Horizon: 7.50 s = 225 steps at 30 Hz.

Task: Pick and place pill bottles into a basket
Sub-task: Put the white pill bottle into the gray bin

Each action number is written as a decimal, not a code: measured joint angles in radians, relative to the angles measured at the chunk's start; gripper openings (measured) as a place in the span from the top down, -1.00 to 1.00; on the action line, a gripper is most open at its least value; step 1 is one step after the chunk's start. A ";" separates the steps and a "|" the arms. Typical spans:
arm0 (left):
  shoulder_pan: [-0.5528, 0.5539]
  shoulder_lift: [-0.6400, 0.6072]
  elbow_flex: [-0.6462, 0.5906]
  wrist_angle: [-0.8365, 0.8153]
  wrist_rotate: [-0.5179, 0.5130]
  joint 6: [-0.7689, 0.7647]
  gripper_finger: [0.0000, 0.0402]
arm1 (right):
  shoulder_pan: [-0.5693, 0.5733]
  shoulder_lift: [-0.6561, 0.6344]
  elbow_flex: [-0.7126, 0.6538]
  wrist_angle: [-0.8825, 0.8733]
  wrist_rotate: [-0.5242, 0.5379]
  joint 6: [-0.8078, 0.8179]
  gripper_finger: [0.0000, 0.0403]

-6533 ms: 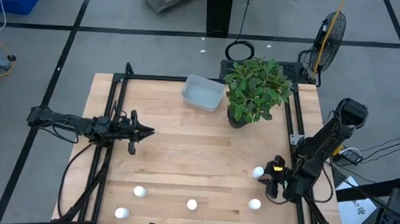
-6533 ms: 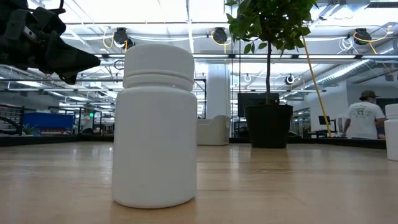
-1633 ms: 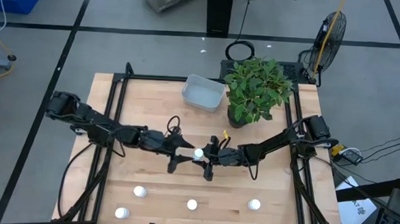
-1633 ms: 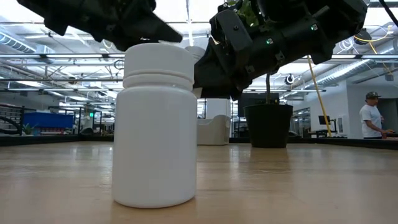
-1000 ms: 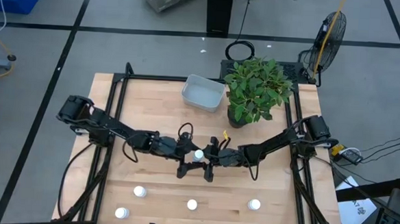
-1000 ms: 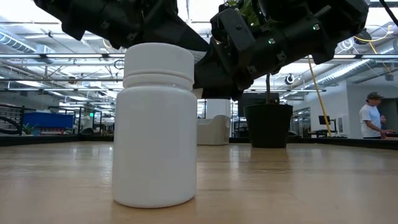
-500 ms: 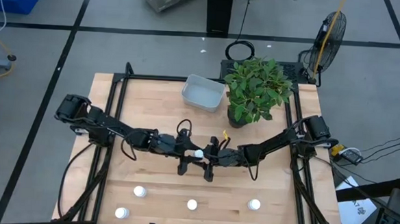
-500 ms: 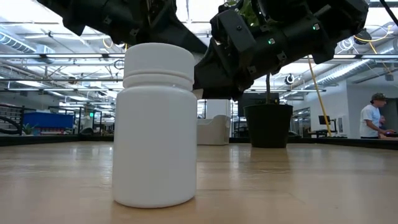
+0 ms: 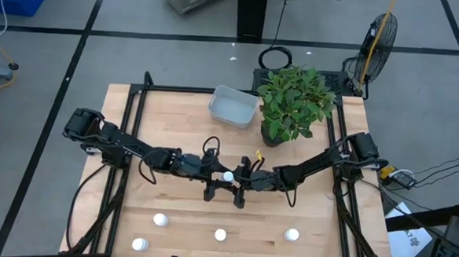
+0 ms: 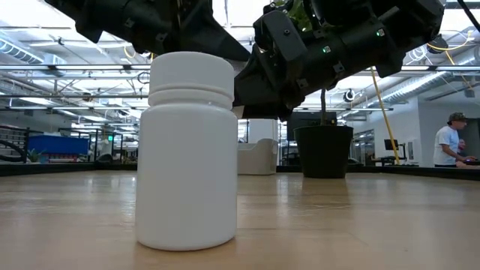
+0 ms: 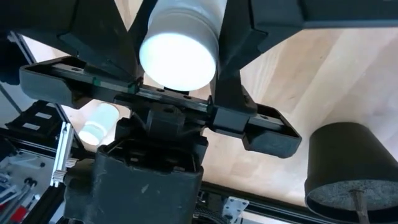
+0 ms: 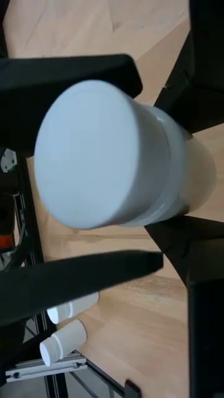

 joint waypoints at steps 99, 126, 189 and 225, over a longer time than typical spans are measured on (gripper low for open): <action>0.709 0.446 0.385 0.141 0.111 0.164 0.18 | 0.510 -0.629 -0.460 -0.253 0.344 0.306 -0.17; 0.741 0.444 0.385 -0.013 0.222 0.176 0.18 | 0.510 -0.629 -0.459 -0.254 0.347 0.288 -0.17; 0.422 0.091 0.384 -0.351 0.230 0.215 -0.02 | 0.551 -0.650 -0.459 -0.319 0.154 0.192 -0.17; 0.219 0.092 0.384 -0.146 0.145 0.132 0.07 | 1.111 -0.538 -0.459 -0.709 0.397 1.006 -0.17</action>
